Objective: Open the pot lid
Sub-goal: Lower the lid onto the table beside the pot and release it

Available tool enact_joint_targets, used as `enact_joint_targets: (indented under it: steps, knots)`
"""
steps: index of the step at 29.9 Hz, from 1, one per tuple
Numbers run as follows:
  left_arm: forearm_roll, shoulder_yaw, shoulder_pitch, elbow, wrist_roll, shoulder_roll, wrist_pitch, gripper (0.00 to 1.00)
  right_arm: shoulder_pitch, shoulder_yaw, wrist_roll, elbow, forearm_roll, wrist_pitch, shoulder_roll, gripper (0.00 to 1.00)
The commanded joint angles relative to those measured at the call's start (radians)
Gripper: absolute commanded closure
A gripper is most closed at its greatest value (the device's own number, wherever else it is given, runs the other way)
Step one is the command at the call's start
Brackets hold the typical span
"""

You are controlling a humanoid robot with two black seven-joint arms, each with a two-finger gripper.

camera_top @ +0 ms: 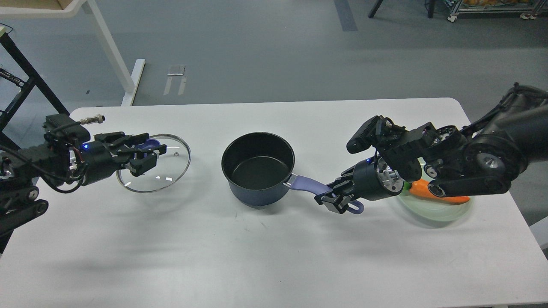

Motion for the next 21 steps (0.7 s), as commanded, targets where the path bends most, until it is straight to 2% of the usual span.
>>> enact_joint_targets:
  steps: [1,7,11,12,16,21]
  knots:
    - [-0.005,0.017,0.035,0.069,-0.005,-0.01,0.027,0.52,0.0,0.001,0.0,0.0,0.0,0.001,-0.002,0.78]
    - [-0.009,0.098,0.044,0.194,-0.011,-0.089,0.099,0.52,-0.001,0.002,0.0,0.0,0.0,0.001,-0.002,0.78]
    - [-0.011,0.1,0.045,0.237,-0.019,-0.117,0.108,0.5,-0.001,0.002,0.0,0.0,0.0,0.001,-0.005,0.78]
    - [-0.011,0.1,0.045,0.237,-0.019,-0.119,0.108,0.49,-0.001,0.002,0.001,0.0,0.0,0.001,-0.005,0.78]
    - [-0.035,0.1,0.045,0.238,-0.018,-0.12,0.11,0.23,-0.001,0.002,0.001,0.0,0.0,0.001,-0.005,0.78]
    - [-0.062,0.1,0.044,0.238,-0.019,-0.119,0.108,0.17,-0.003,0.004,0.0,0.0,0.0,0.001,-0.003,0.77]
